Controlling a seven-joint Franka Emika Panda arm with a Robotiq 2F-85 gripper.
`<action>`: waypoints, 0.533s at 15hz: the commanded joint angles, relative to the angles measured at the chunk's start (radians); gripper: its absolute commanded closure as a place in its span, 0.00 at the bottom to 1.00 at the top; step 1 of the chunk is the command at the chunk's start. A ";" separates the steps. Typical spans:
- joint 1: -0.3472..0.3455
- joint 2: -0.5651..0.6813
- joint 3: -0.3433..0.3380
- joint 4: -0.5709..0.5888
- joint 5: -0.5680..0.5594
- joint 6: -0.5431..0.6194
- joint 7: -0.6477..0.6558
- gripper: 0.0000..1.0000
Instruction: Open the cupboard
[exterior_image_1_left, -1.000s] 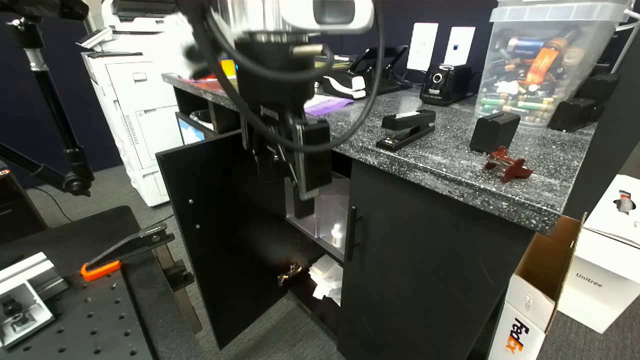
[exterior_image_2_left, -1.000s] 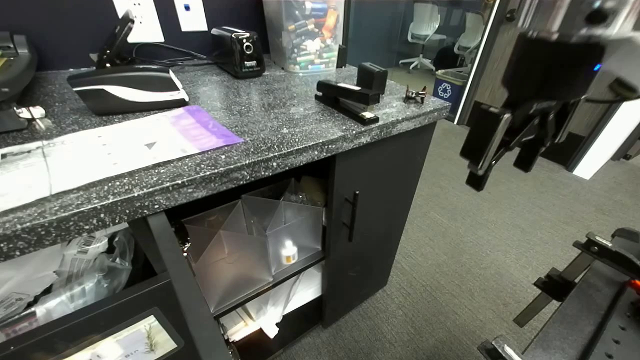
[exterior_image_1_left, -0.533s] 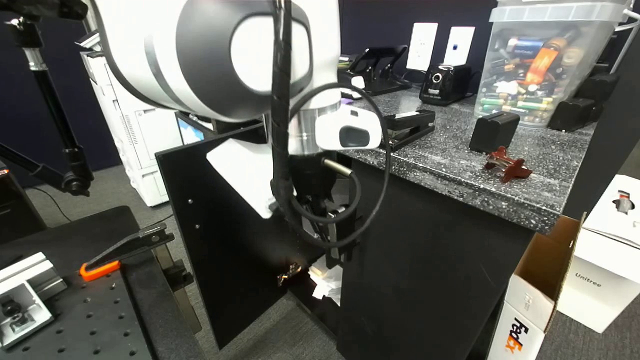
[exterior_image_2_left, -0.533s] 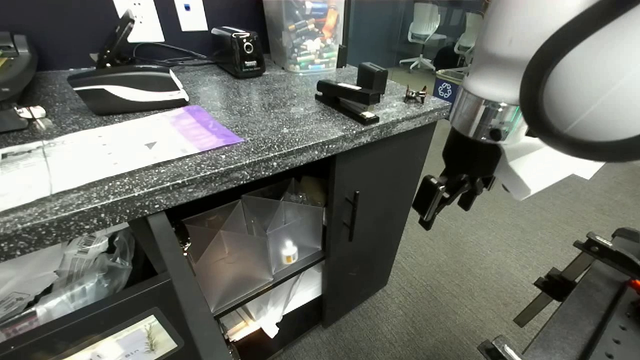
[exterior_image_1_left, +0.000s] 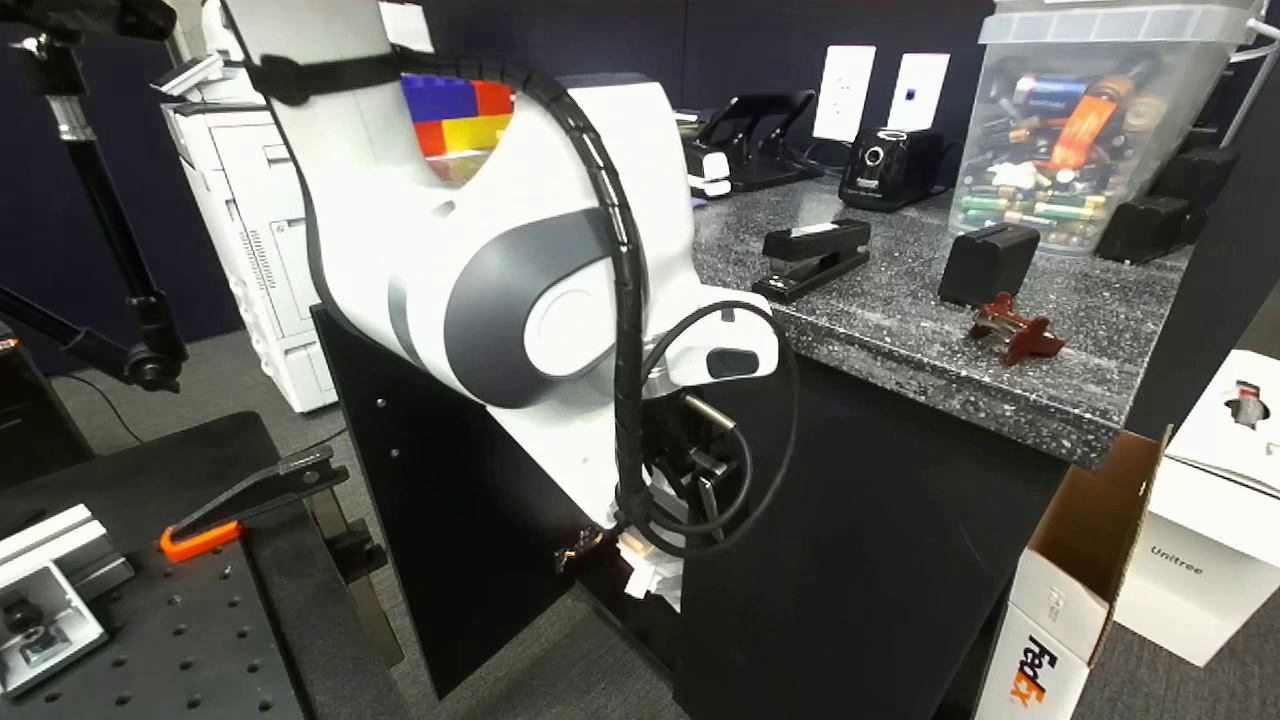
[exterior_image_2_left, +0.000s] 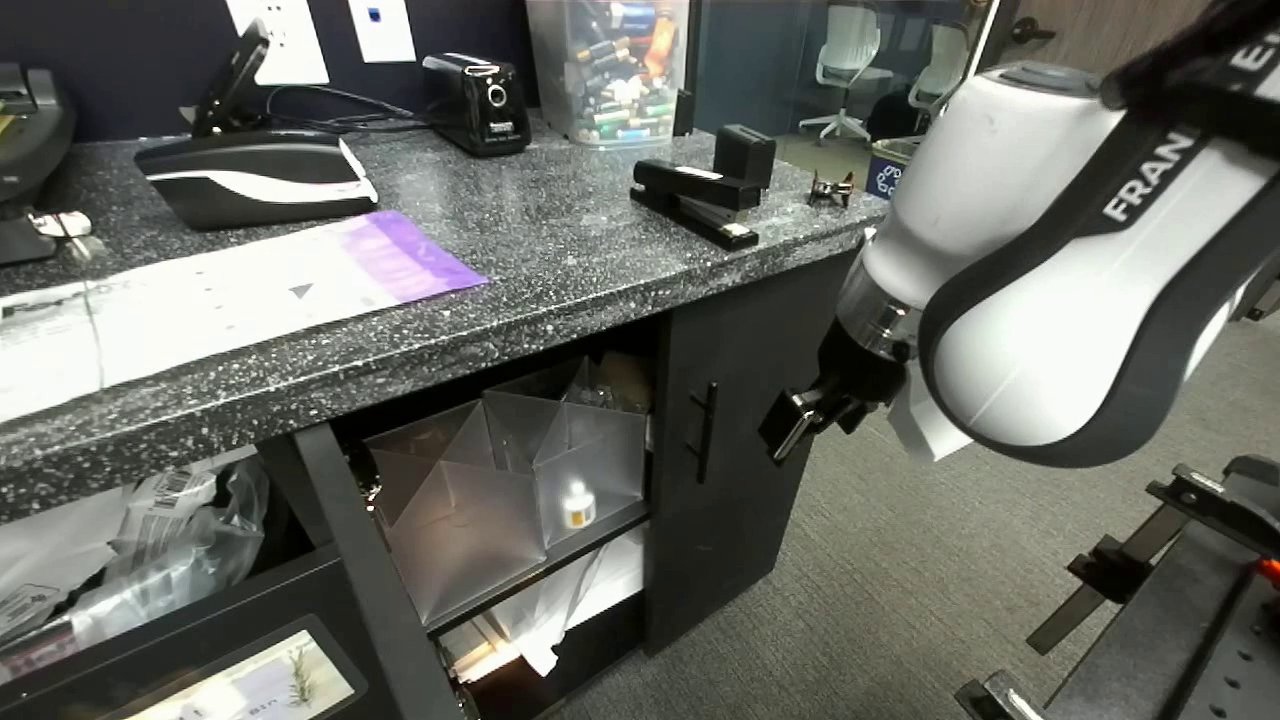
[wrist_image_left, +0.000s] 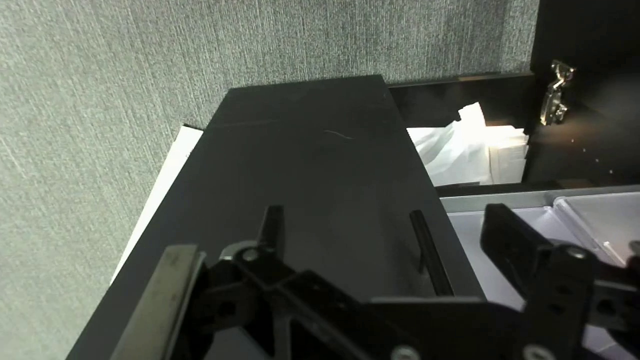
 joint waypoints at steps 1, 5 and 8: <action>0.036 0.072 -0.011 0.064 0.050 0.084 -0.048 0.00; 0.054 0.147 -0.014 0.130 0.075 0.166 -0.080 0.00; 0.045 0.207 -0.001 0.193 0.074 0.217 -0.103 0.00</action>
